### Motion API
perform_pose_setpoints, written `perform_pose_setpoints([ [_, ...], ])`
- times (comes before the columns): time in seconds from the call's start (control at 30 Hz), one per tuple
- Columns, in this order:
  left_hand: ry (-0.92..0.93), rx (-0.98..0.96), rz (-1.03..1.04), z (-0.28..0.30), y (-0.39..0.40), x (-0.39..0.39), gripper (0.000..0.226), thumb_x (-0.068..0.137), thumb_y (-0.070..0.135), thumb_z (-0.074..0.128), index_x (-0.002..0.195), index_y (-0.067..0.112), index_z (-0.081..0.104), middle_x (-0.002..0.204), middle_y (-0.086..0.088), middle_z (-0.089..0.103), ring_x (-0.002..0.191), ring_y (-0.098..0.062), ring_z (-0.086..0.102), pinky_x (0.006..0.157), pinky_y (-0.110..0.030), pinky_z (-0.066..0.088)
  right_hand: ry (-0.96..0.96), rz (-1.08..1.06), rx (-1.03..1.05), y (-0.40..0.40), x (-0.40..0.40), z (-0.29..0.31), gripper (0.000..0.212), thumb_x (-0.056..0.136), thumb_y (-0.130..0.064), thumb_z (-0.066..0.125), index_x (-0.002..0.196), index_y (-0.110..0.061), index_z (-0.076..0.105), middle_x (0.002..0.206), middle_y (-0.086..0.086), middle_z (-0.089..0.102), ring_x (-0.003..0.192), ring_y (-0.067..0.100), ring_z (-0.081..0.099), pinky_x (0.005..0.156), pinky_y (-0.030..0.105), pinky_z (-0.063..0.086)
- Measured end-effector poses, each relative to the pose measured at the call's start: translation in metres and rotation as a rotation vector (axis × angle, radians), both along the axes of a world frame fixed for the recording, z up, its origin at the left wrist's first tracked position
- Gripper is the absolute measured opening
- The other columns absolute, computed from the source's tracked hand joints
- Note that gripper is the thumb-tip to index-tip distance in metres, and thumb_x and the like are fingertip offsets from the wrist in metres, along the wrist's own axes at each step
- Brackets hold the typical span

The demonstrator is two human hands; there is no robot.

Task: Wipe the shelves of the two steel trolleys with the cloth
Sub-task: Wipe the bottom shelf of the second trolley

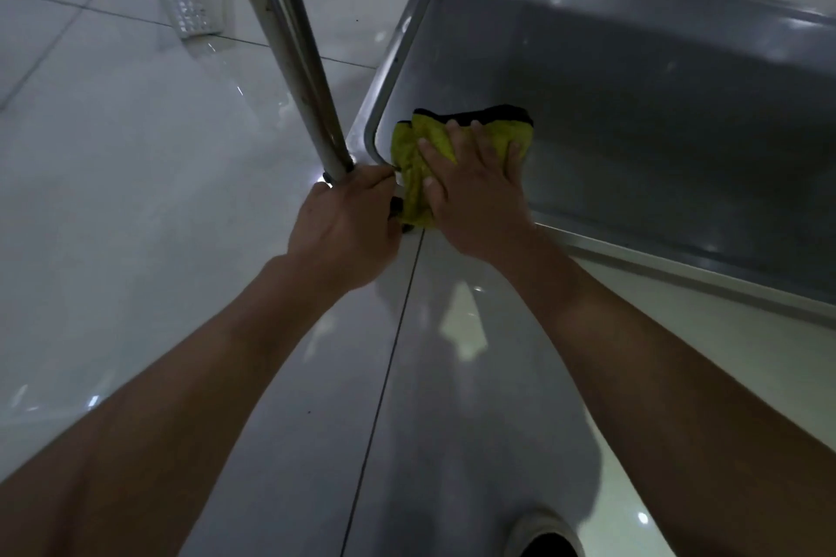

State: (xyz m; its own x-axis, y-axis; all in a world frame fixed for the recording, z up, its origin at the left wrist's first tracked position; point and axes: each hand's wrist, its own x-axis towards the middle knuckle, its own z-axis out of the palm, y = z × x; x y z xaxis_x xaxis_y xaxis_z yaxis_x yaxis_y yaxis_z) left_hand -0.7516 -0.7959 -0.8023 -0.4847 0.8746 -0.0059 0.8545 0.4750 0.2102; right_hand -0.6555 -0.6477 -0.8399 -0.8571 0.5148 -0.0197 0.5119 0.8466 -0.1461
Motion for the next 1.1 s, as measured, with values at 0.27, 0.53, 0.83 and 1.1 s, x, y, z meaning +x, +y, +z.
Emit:
perform_pose_setpoints([
  [0.27,0.049,-0.031,-0.172,0.014,0.064,0.068,0.022,0.092,0.031,0.047,0.103,0.018,0.061,0.108,-0.004,0.061,0.104,-0.029,0.059,0.085,-0.043,0.046,-0.001,-0.133,-0.021,0.039,0.096,0.003,0.052,0.106,-0.038,0.032,0.157,-0.034,0.028,0.168,0.001,0.014,0.155,0.027,0.003,0.120,0.062,0.005],
  [0.53,0.058,-0.162,-0.136,0.004,0.108,0.116,0.033,0.092,0.037,0.049,0.119,0.022,0.062,0.118,-0.005,0.062,0.114,-0.031,0.054,0.092,-0.049,0.047,-0.048,-0.337,-0.073,0.090,0.194,0.011,0.054,0.106,-0.040,0.028,0.158,-0.041,0.016,0.169,-0.003,0.007,0.155,0.024,-0.003,0.121,0.059,-0.001],
  [0.83,0.058,-0.111,-0.155,-0.001,0.119,0.127,0.035,0.088,0.034,0.056,0.122,0.026,0.062,0.118,-0.003,0.065,0.110,-0.031,0.060,0.090,-0.050,0.047,-0.124,-0.561,-0.071,0.138,0.260,0.012,0.057,0.105,-0.036,0.026,0.159,-0.040,0.008,0.169,-0.001,0.002,0.155,0.027,-0.005,0.120,0.062,0.002],
  [1.1,0.039,-0.113,-0.213,-0.005,0.112,0.116,0.053,0.086,0.030,0.058,0.138,0.028,0.054,0.138,0.005,0.056,0.123,-0.025,0.055,0.103,-0.057,0.038,-0.150,-0.447,-0.069,0.115,0.218,0.009,0.058,0.103,-0.042,0.019,0.159,-0.039,0.002,0.169,-0.001,-0.003,0.155,0.028,-0.008,0.119,0.064,-0.002],
])
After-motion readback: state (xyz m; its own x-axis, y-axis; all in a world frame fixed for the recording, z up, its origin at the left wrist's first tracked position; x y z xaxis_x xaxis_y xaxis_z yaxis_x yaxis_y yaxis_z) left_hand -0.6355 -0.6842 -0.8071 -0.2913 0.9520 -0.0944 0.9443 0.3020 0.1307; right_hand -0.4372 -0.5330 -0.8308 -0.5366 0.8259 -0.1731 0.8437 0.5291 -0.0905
